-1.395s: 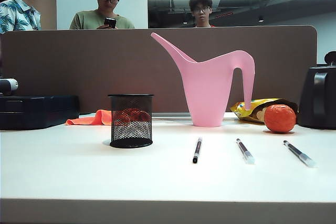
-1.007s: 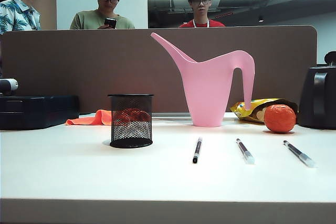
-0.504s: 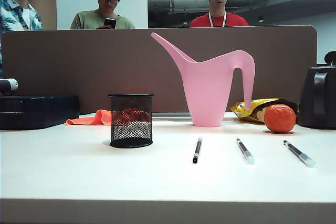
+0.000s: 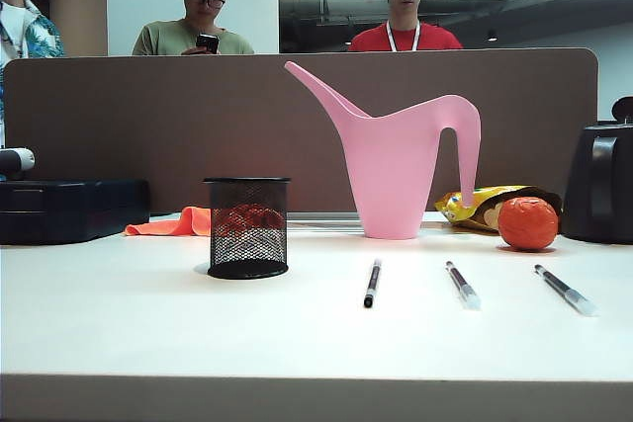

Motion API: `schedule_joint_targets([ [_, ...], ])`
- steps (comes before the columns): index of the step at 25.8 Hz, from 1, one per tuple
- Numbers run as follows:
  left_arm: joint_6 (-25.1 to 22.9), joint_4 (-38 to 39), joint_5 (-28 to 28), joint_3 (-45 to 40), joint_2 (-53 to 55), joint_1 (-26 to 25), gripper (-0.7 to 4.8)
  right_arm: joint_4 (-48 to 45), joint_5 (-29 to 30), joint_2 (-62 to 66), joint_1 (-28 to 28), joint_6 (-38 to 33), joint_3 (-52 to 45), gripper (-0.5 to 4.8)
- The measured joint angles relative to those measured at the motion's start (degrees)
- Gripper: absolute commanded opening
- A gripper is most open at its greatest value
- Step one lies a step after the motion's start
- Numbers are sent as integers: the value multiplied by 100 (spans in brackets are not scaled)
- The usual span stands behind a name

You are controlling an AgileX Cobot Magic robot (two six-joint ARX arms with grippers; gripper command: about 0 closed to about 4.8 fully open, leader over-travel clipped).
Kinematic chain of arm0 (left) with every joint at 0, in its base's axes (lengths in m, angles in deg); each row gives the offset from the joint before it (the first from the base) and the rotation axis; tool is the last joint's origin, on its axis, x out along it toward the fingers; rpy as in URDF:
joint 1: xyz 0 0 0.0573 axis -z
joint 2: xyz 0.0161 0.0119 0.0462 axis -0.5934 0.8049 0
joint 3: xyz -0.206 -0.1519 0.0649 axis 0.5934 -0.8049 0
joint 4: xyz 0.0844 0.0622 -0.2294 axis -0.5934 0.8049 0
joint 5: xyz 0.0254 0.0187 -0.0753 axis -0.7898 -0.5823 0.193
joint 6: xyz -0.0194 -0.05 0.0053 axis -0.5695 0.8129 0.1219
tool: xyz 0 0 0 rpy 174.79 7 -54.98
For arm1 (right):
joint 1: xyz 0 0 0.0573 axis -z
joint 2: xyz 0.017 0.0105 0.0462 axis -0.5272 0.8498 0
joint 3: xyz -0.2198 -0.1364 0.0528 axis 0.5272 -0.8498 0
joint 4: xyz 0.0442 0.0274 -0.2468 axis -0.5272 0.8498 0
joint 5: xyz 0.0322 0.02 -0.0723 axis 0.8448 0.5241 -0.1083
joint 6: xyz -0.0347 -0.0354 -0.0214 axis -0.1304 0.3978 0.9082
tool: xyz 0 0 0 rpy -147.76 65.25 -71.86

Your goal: Pick up a few water-based pens and put them in the pen basket.

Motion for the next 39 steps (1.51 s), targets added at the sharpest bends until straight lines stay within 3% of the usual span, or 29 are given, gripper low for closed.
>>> schedule_joint_targets([
  [4, 0, 55, 588, 0, 0, 2, -4, 363, 63, 876, 0, -382, 459, -6],
  [8, 0, 94, 1150, 0, 0, 2, -4, 492, 522, 1762, 0, -492, 787, 14],
  [10, 0, 90, 1285, 0, 0, 2, -4, 415, 844, 2243, -2, -503, 944, 86],
  [11, 0, 90, 1316, 0, 0, 2, -4, 369, 960, 2474, -2, -503, 997, 159],
  [12, 0, 94, 1335, 0, 0, 2, -4, 302, 1106, 2911, -4, -509, 1067, 197],
  [16, 0, 107, 1340, 0, 0, 2, -4, 70, 1294, 4350, -44, -533, 1364, 268],
  [22, 0, 116, 1342, 2, 0, 0, -3, -341, 1294, 5652, -481, -544, 1659, 271],
  [28, 2, 131, 1340, 2, 0, 0, -3, -505, 494, 6811, -966, -529, 2186, 271],
  [39, 2, 133, 1342, 2, 0, 0, -3, -450, -326, 7766, -1075, -437, 2691, 271],
])
